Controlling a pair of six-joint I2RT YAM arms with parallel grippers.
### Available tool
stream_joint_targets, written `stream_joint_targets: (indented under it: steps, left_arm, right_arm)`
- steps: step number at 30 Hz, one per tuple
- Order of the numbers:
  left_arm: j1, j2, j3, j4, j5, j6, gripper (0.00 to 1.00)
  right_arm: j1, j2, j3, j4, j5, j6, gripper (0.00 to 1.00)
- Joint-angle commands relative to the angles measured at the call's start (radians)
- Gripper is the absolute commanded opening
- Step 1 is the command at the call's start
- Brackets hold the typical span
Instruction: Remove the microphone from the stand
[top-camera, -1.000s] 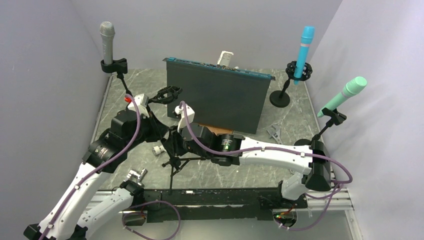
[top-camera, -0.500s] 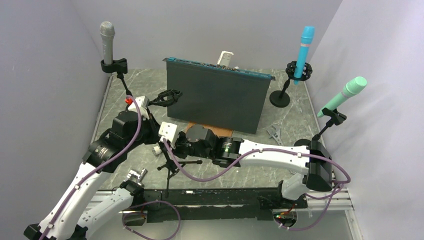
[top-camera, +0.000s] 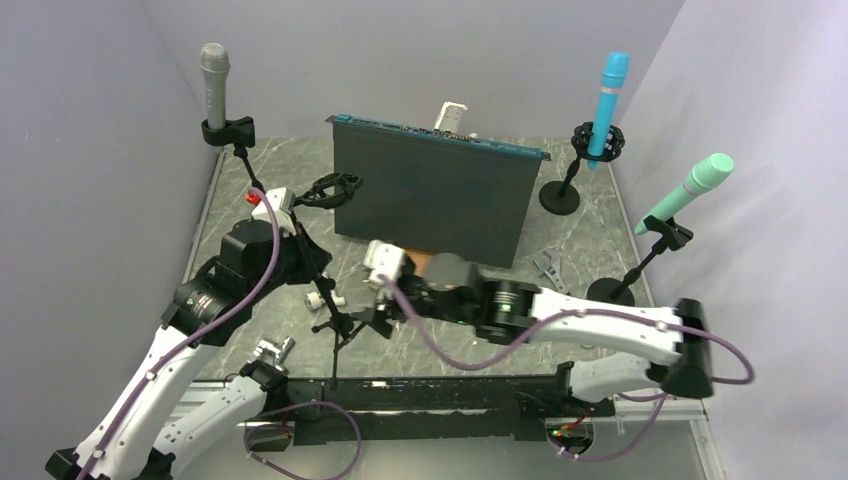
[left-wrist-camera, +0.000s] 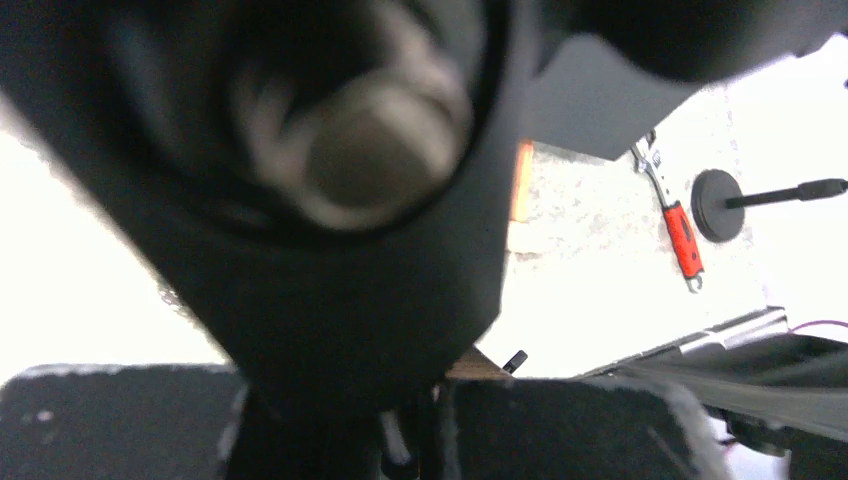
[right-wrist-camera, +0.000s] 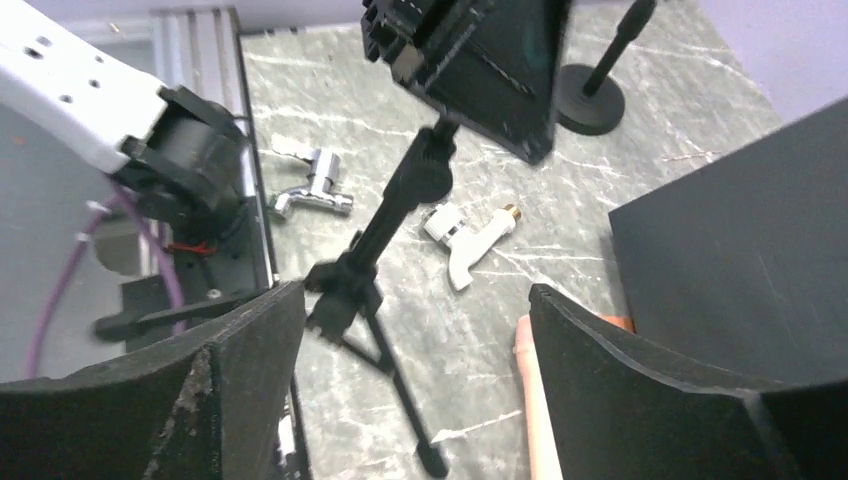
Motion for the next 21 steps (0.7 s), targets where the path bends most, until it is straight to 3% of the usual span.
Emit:
stream_joint_targets:
  steps: [1, 6, 11, 15, 21]
  left_arm:
    - [-0.003, 0.008, 0.103, 0.060, -0.140, 0.050, 0.00]
    - [0.000, 0.022, 0.135, 0.074, -0.379, 0.156, 0.00]
    - [0.061, 0.002, 0.078, 0.217, -0.590, 0.311, 0.00]
    - [0.252, -0.043, -0.013, 0.435, -0.580, 0.390, 0.00]
    - [0.499, 0.025, -0.099, 0.596, -0.652, 0.369, 0.00]
  right_arm:
    - [0.001, -0.255, -0.098, 0.046, 0.027, 0.136, 0.87]
    - [0.000, -0.465, -0.206, -0.014, 0.137, 0.234, 0.90]
    - [-0.004, -0.625, -0.290, -0.068, 0.232, 0.292, 0.93]
    - [-0.003, -0.691, -0.307, -0.090, 0.280, 0.319, 0.93]
    - [-0.002, -0.709, -0.292, -0.100, 0.272, 0.333, 0.93]
